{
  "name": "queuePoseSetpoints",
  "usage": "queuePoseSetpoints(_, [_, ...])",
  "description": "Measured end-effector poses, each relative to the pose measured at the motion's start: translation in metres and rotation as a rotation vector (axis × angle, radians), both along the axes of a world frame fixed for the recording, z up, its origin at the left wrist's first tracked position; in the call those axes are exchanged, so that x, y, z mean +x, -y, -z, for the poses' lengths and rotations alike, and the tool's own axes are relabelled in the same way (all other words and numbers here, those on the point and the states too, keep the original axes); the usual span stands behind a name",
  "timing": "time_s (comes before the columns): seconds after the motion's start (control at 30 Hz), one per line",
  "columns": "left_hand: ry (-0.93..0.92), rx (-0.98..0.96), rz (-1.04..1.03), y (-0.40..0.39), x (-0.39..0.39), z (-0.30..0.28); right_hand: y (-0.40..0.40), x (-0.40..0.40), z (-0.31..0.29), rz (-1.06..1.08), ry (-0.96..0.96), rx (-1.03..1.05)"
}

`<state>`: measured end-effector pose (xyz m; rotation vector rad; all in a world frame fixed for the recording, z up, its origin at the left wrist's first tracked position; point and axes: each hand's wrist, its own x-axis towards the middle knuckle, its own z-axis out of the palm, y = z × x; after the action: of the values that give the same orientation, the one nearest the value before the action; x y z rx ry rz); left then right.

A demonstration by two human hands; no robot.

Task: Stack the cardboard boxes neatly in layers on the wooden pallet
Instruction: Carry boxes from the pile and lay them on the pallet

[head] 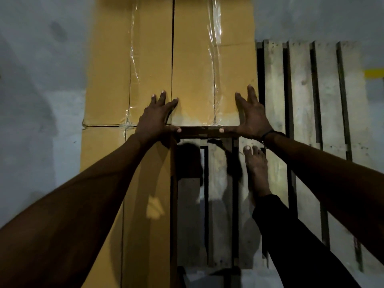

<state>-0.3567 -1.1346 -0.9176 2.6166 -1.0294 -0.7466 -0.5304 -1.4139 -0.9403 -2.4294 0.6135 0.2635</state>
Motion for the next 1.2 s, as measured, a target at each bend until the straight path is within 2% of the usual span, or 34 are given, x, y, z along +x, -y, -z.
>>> queuePoseSetpoints(0.1, [-0.045,0.049,0.017,0.002,0.003,-0.02,-0.001,0.003,-0.024,0.003,-0.114,-0.017])
queuePoseSetpoints(0.2, [-0.055,0.049,0.046,-0.007,0.002,-0.048,-0.007,0.005,-0.065,0.025,-0.062,-0.002])
queuePoseSetpoints(0.33, [-0.044,-0.1,-0.11,-0.03,-0.024,-0.107,-0.032,-0.013,-0.139,0.025,0.072,0.043])
queuePoseSetpoints(0.53, [-0.063,-0.333,-0.438,-0.072,-0.096,-0.246,-0.095,-0.064,-0.274,0.151,0.256,0.153])
queuePoseSetpoints(0.67, [-0.098,-0.454,-0.61,-0.111,-0.151,-0.352,-0.153,-0.119,-0.373,0.211,0.293,0.194])
queuePoseSetpoints(0.87, [-0.105,-0.615,-0.713,-0.177,-0.221,-0.491,-0.245,-0.199,-0.507,0.229,0.309,0.163])
queuePoseSetpoints(1.03, [-0.106,-0.7,-0.717,-0.237,-0.27,-0.564,-0.298,-0.241,-0.585,0.197,0.403,0.232])
queuePoseSetpoints(1.2, [-0.108,-0.742,-0.765,-0.28,-0.31,-0.601,-0.329,-0.263,-0.628,0.149,0.41,0.213])
